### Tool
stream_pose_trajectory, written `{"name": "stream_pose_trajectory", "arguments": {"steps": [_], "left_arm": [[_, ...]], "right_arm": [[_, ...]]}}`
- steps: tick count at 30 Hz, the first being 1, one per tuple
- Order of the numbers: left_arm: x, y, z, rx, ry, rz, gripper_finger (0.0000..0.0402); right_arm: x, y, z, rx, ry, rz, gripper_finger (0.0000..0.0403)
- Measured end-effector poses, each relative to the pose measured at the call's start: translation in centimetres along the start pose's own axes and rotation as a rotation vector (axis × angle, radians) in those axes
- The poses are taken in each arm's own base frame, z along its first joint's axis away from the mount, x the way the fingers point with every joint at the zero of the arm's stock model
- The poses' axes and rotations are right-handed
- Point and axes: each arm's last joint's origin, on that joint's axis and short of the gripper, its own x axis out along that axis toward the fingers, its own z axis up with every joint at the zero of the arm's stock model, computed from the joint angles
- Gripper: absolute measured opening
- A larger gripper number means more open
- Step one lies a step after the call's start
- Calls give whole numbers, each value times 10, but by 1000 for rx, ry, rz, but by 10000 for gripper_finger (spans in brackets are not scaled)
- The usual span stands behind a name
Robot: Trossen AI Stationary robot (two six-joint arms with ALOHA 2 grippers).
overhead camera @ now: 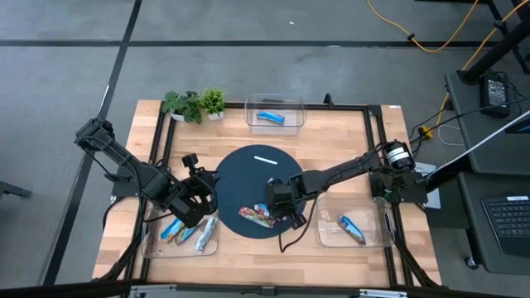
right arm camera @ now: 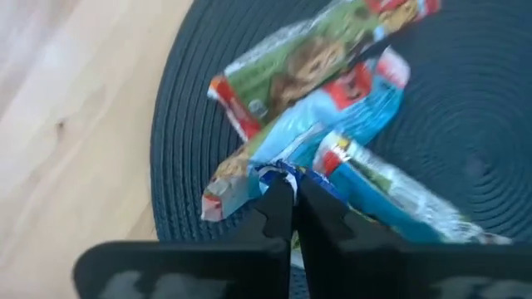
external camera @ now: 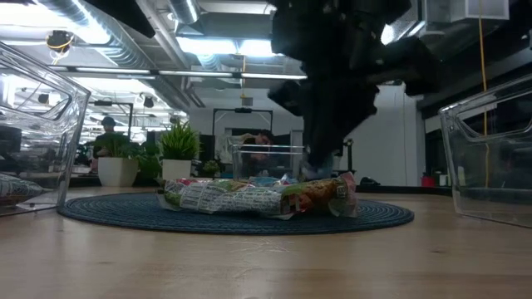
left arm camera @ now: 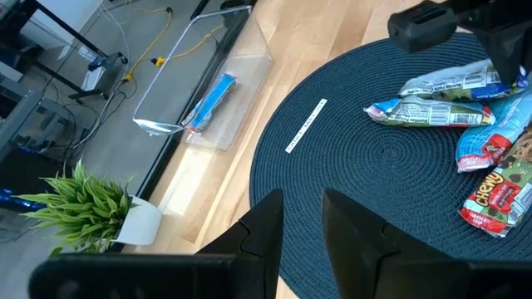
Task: Pick and place Granola Bars by type
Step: Put the blue granola bar into the bottom right transparent bin
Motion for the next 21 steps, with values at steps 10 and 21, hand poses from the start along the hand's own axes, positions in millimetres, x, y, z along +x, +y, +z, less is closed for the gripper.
{"name": "stream_pose_trajectory", "arguments": {"steps": [10, 21], "left_arm": [[0, 0, 0, 0, 0, 0, 77], [0, 0, 0, 2, 0, 0, 77]], "right_arm": [[-25, -16, 18, 17, -33, -23, 7], [-31, -12, 9, 37, 57, 10, 6]]}}
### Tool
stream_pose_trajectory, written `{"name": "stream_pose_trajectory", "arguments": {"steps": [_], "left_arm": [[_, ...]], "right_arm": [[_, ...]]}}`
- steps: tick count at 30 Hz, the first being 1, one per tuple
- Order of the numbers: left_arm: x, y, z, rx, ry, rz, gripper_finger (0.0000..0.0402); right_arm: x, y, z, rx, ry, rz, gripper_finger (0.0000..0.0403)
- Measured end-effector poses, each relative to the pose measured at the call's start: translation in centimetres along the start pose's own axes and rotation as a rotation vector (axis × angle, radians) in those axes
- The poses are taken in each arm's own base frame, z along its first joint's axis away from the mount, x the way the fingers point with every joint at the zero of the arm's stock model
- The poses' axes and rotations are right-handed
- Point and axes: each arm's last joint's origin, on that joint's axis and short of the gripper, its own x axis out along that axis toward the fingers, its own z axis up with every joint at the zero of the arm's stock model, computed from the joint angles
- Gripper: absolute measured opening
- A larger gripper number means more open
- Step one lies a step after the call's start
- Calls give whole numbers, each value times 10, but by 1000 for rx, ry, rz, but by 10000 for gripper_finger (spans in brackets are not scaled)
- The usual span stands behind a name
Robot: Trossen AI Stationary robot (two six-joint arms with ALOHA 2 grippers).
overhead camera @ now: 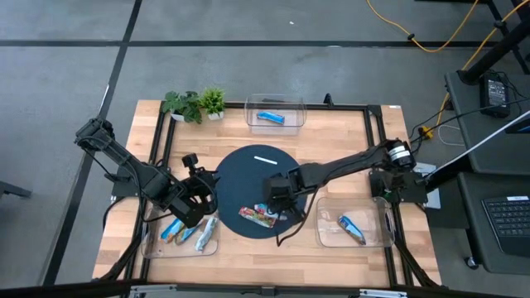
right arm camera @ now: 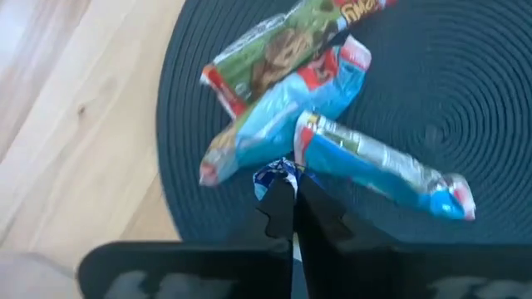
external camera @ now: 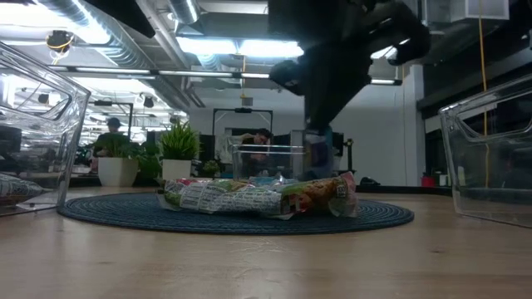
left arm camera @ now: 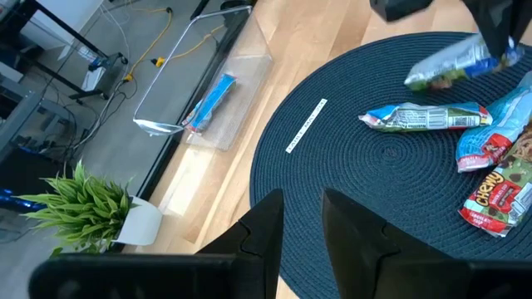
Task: Pick and place Granola Bars by type
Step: Put the blue granola bar into the bottom right transparent bin
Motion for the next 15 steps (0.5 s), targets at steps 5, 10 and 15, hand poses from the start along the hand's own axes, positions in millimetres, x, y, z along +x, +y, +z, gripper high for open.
{"name": "stream_pose_trajectory", "arguments": {"steps": [5, 10, 15], "left_arm": [[0, 0, 0, 1, 0, 0, 77], [0, 0, 0, 1, -2, 3, 77], [0, 0, 0, 1, -6, 8, 77]], "right_arm": [[-25, 3, -4, 14, -4, -5, 6], [-65, 8, -11, 19, -39, -49, 6], [-98, 13, -21, 49, -70, -71, 6]]}}
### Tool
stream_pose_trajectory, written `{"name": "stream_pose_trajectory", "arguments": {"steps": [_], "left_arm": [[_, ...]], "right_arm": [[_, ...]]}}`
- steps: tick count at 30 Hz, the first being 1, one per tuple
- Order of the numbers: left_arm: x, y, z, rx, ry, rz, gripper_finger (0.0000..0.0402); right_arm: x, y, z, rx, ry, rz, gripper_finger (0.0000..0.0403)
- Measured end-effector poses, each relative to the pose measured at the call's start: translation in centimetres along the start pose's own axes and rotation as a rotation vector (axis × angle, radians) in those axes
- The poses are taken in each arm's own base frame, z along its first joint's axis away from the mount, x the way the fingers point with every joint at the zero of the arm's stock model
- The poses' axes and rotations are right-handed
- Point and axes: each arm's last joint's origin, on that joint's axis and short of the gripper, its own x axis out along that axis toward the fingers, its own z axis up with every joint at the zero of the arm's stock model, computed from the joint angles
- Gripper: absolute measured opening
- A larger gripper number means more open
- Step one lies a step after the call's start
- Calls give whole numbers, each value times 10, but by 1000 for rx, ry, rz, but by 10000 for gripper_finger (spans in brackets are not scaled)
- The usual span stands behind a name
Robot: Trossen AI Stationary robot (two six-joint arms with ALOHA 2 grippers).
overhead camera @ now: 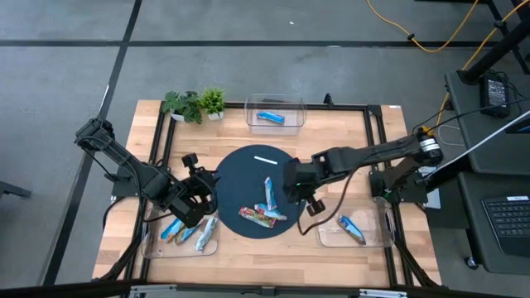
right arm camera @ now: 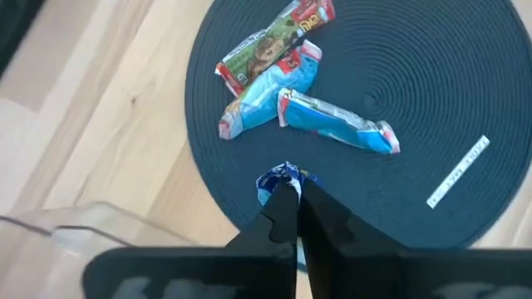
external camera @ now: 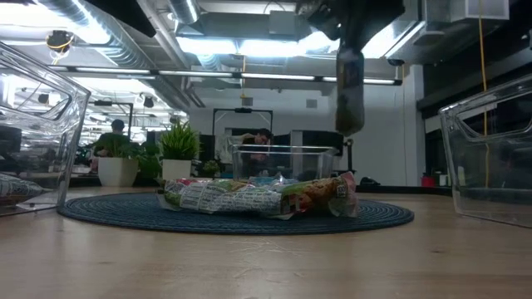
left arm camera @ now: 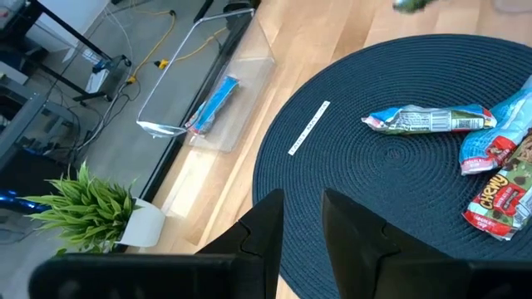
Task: Pick and place Granola Bars by type
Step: Put the blue granola bar into the bottom right transparent bin
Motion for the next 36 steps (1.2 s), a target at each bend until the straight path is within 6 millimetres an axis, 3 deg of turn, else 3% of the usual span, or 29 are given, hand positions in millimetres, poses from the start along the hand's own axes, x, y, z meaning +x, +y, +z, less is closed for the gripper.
{"name": "stream_pose_trajectory", "arguments": {"steps": [13, 19, 25, 31, 36], "left_arm": [[0, 0, 0, 0, 0, 0, 77], [0, 0, 0, -1, -2, 2, 77], [0, 1, 0, -19, -17, 20, 77], [0, 1, 0, -19, -14, 18, 77], [0, 1, 0, -17, -13, 18, 77]], "right_arm": [[-53, 4, -11, 68, -120, -56, 7], [-82, 10, -26, 101, -143, -59, 7], [-123, 24, -50, 122, -203, -13, 7], [-175, 49, -82, 67, -383, 189, 7], [-205, 62, -105, 71, -499, 185, 7]]}}
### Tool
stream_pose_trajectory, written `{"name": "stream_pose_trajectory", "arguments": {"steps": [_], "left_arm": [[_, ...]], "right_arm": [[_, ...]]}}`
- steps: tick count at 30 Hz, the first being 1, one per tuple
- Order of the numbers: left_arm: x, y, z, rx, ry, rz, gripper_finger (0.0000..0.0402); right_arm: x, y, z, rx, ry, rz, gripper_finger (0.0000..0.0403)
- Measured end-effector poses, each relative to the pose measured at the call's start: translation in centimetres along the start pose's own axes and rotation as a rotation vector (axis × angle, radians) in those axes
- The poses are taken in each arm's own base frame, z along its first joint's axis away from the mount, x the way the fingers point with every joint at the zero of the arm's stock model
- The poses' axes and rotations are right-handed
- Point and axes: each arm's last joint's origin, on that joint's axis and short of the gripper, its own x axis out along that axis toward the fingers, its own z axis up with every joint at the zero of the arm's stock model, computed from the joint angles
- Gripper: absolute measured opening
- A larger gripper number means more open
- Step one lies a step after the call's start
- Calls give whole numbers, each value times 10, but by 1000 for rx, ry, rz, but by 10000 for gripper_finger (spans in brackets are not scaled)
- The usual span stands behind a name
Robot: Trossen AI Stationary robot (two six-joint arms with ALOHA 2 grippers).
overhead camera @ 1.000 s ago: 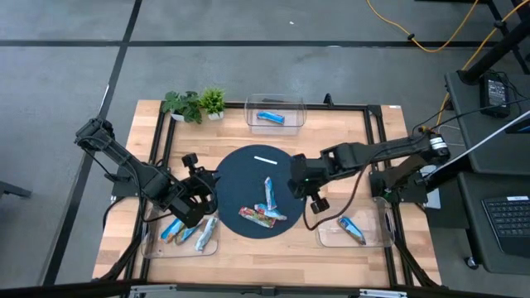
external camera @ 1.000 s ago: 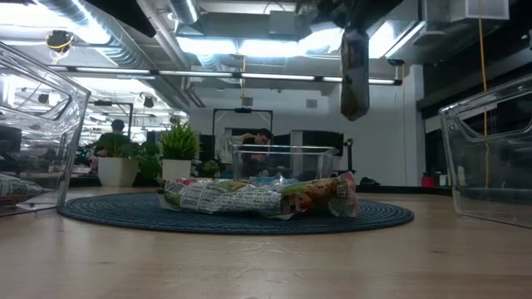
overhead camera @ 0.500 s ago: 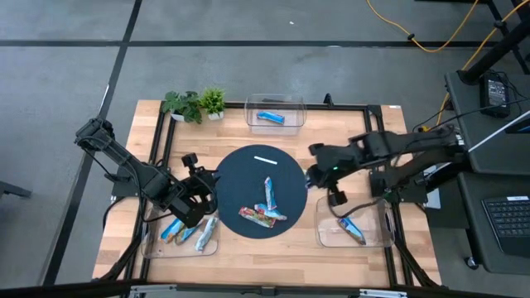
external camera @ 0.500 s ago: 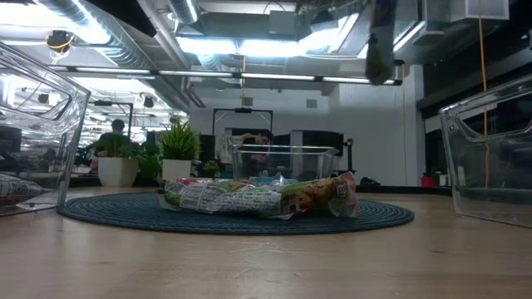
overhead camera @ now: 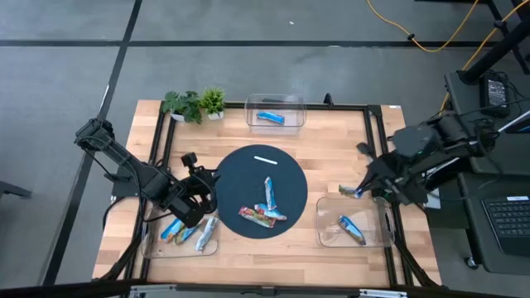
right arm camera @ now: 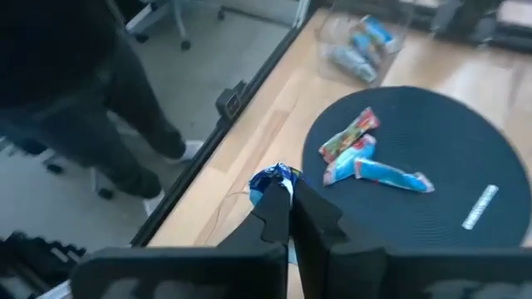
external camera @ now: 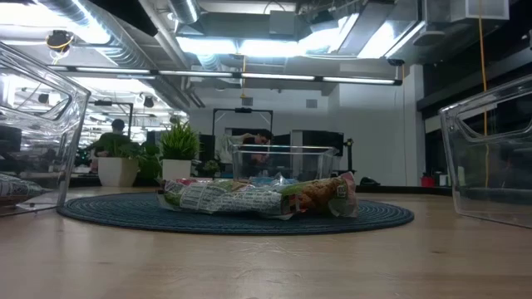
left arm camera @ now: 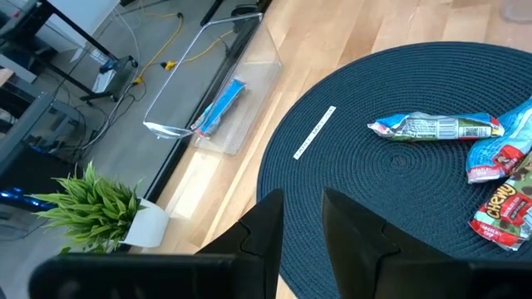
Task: Pick and place Granola Bars by type
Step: Put the blue granola bar into the bottom right transparent bin
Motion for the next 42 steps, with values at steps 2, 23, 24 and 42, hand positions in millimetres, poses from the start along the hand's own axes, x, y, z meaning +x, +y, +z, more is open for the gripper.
{"name": "stream_pose_trajectory", "arguments": {"steps": [2, 23, 24, 42], "left_arm": [[0, 0, 0, 1, 0, 0, 77], [0, 0, 0, -7, -2, 2, 77], [0, 0, 0, -7, -2, 2, 77], [0, 0, 0, -9, -1, 1, 77]], "right_arm": [[-7, 3, -2, -1, -19, -19, 7], [50, 17, -65, 99, 145, 91, 7], [52, 18, -68, 101, 136, 96, 7], [84, 23, -88, 222, 211, 45, 7]]}}
